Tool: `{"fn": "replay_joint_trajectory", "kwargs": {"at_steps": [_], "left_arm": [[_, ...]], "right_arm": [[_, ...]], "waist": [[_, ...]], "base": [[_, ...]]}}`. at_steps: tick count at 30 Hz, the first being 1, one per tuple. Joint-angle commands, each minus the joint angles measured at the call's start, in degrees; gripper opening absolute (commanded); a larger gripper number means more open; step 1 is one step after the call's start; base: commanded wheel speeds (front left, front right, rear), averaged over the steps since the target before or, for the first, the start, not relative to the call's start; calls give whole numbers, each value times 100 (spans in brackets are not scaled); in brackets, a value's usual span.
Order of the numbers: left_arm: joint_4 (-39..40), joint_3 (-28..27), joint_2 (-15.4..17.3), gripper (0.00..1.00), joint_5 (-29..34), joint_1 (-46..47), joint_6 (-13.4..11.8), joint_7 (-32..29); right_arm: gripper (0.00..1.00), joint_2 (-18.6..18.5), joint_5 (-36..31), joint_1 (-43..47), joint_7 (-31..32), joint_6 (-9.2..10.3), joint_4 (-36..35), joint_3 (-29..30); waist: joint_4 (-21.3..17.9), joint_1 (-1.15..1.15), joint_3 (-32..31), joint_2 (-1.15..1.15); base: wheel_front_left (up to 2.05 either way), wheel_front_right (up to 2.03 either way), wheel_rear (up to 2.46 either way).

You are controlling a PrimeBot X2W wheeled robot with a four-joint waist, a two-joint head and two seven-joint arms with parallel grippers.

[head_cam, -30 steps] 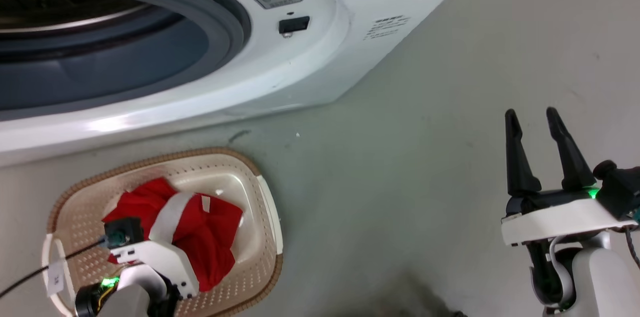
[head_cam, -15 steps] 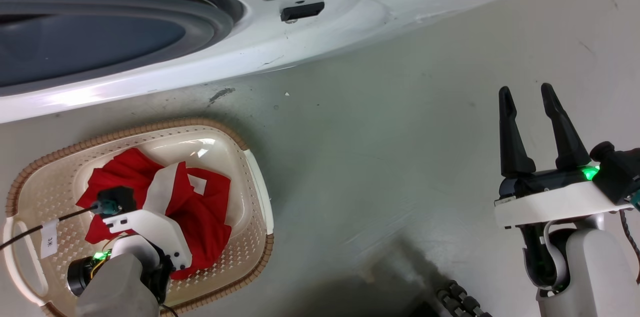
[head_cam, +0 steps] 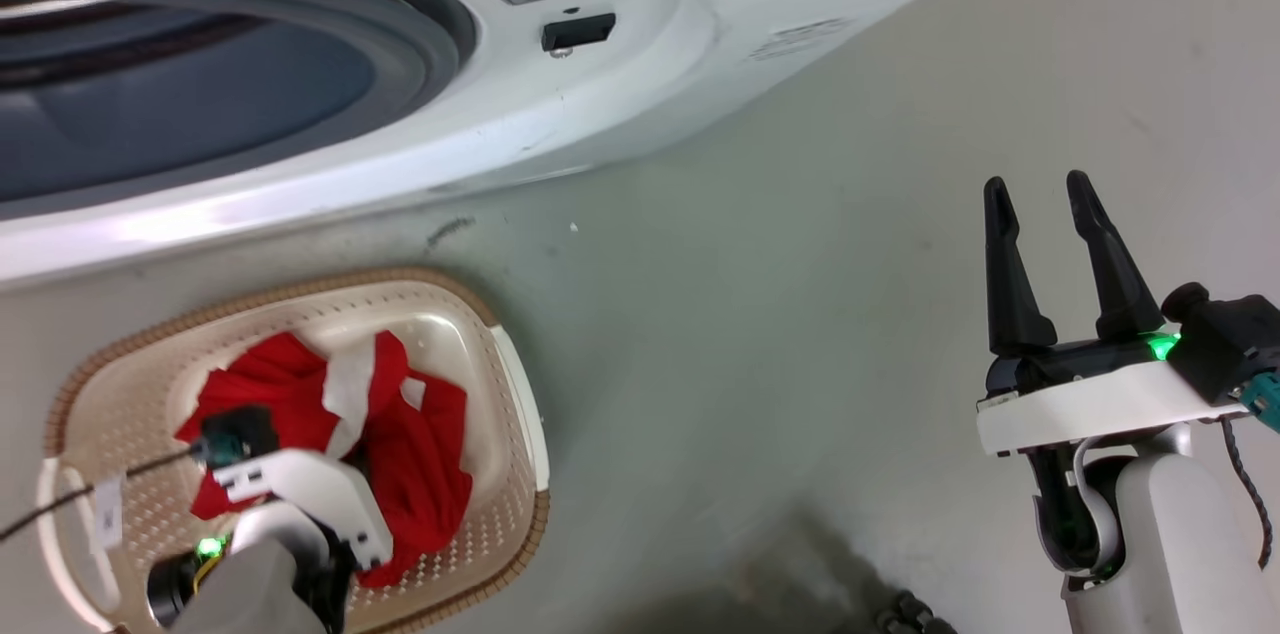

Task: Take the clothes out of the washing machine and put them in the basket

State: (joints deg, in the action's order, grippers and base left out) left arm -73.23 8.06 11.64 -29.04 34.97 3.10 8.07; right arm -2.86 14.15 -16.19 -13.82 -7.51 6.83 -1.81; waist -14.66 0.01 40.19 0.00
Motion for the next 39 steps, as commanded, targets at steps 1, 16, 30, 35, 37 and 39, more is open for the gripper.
{"fn": "replay_joint_trajectory", "kwargs": {"at_steps": [1,16,30,35,37,39], "left_arm": [[-15,-25,-30,100,-44,-113,13,79],[636,-1,-302,100,122,-894,-84,720],[3219,-544,-422,100,861,-1993,-426,714],[4286,-677,-498,100,1194,-2234,-455,714],[4641,-709,-534,100,1313,-2316,-454,714],[4963,-729,-555,100,1422,-2386,-466,714]], "right_arm": [[100,-4,-15,-32,-21,4,26,1],[100,-4,-308,581,272,4,151,143],[100,-3,-458,1257,664,4,-161,284],[100,-5,-483,1425,761,4,-295,316],[100,-4,-485,1470,780,4,-333,316],[100,-3,-491,1517,810,3,-367,313]], "waist": [[66,-1,-259,0],[455,-1,-2106,0],[773,-1,-3096,0],[859,-1,-3245,0],[880,-1,-3311,0],[896,-1,-3364,0]], "base": [[0,0,0],[0,0,0],[0,0,0],[0,0,0],[0,0,0],[0,0,0]]}}
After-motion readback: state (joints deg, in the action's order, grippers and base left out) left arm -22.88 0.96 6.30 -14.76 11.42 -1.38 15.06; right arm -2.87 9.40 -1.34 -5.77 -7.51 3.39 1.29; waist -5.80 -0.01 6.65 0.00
